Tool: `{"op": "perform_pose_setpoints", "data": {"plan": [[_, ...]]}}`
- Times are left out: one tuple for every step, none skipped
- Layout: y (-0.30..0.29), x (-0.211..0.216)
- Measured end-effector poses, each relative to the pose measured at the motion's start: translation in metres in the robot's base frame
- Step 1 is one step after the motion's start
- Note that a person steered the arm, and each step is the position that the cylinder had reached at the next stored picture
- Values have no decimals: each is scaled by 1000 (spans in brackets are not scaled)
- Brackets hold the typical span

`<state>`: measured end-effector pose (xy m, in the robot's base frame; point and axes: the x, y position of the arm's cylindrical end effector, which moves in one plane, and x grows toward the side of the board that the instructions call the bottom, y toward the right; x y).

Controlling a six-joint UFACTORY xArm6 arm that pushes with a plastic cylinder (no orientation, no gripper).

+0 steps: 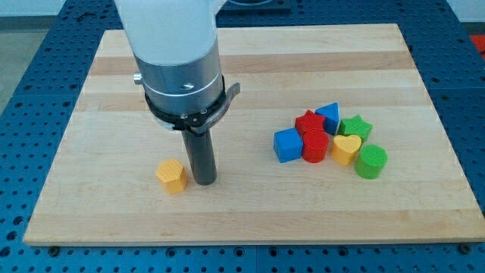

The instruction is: Move the yellow hexagon up and slightly left

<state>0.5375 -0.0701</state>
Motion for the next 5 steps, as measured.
{"op": "perform_pose_setpoints", "data": {"plan": [[-1, 33], [-9, 49], [-25, 52], [-63, -3], [-88, -62]]}}
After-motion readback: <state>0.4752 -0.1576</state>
